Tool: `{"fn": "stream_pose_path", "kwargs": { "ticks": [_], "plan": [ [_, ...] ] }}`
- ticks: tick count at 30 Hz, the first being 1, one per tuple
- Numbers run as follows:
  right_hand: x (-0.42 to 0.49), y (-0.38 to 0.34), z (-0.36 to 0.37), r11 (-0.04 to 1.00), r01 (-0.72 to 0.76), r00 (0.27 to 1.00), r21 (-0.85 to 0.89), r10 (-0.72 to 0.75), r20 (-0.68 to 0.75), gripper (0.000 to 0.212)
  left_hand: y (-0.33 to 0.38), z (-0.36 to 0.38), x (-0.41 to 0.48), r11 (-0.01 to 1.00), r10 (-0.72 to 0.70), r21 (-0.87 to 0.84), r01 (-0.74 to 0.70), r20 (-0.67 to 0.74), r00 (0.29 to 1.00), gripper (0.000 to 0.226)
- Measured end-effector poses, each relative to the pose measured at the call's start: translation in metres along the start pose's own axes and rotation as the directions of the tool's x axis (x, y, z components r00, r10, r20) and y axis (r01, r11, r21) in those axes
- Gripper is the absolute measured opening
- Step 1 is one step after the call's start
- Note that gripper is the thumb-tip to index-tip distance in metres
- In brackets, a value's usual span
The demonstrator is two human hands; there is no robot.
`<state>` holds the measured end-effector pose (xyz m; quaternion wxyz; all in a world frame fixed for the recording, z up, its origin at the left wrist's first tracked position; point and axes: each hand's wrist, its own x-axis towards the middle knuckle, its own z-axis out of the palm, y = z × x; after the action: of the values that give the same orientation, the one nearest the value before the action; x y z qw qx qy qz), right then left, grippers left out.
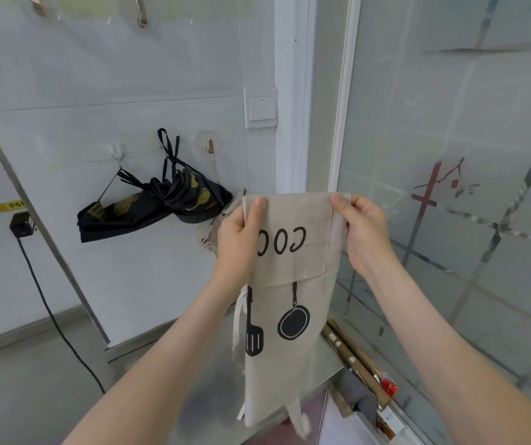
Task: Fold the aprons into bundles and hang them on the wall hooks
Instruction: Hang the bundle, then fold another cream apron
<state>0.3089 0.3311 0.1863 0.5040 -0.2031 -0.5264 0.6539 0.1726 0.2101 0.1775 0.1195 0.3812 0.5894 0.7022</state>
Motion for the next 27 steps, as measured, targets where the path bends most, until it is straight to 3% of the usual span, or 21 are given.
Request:
{"fn": "stream_pose_path", "kwargs": {
  "ticks": [2, 4, 6, 8, 10, 11, 13, 15, 19, 21, 24, 27],
  "plan": [
    [-0.001, 0.001, 0.003, 1.000, 0.000, 1.000, -0.031, 0.000, -0.017, 0.021, 0.001, 0.001, -0.001, 1.000, 0.017, 0.014, -0.016, -0.070, 0.997, 0.037],
    [-0.003, 0.004, 0.008, 0.999, -0.001, 1.000, -0.044, 0.000, -0.029, 0.022, 0.002, 0.001, -0.003, 1.000, 0.025, 0.016, -0.023, -0.127, 0.992, 0.034],
    [-0.006, 0.008, 0.009, 0.999, -0.032, 0.998, -0.018, 0.033, 0.056, 0.027, 0.003, 0.000, -0.005, 0.999, 0.035, -0.007, -0.037, -0.161, 0.986, 0.031],
    [-0.008, 0.018, 0.002, 0.991, -0.123, 0.967, -0.061, 0.133, 0.216, 0.057, 0.003, -0.003, -0.002, 0.999, 0.003, -0.045, -0.012, -0.178, 0.984, 0.029],
    [-0.012, 0.030, -0.008, 0.949, -0.253, 0.887, -0.186, 0.304, 0.348, 0.091, 0.003, -0.008, 0.002, 0.997, -0.016, -0.077, 0.003, -0.176, 0.984, 0.031],
    [-0.015, 0.036, -0.012, 0.920, -0.295, 0.838, -0.260, 0.379, 0.393, 0.096, 0.003, -0.010, 0.003, 0.996, -0.012, -0.094, -0.004, -0.172, 0.985, 0.033],
    [-0.018, 0.050, -0.017, 0.892, -0.310, 0.790, -0.329, 0.434, 0.433, 0.090, 0.003, -0.014, 0.006, 0.994, 0.001, -0.104, -0.017, -0.154, 0.988, 0.038],
    [-0.020, 0.057, -0.016, 0.904, -0.326, 0.814, -0.277, 0.417, 0.403, 0.080, 0.004, -0.018, 0.007, 0.993, -0.019, -0.117, 0.002, -0.139, 0.990, 0.032],
    [-0.017, 0.053, -0.006, 0.922, -0.345, 0.862, -0.177, 0.386, 0.329, 0.060, -0.002, -0.023, 0.001, 0.937, -0.270, -0.258, 0.233, -0.117, 0.956, 0.053],
    [-0.016, 0.050, -0.001, 0.929, -0.337, 0.885, -0.150, 0.367, 0.287, 0.054, -0.012, -0.033, -0.004, 0.900, -0.377, -0.213, 0.379, 0.056, 0.925, 0.058],
    [-0.011, 0.050, 0.002, 0.939, -0.329, 0.924, -0.103, 0.342, 0.170, 0.055, -0.025, -0.044, -0.016, 0.849, -0.494, 0.020, 0.528, 0.385, 0.780, 0.038],
    [-0.008, 0.052, 0.002, 0.949, -0.312, 0.942, -0.055, 0.316, 0.116, 0.035, -0.032, -0.040, -0.021, 0.836, -0.510, -0.001, 0.549, 0.367, 0.778, 0.020]
  ]
}}
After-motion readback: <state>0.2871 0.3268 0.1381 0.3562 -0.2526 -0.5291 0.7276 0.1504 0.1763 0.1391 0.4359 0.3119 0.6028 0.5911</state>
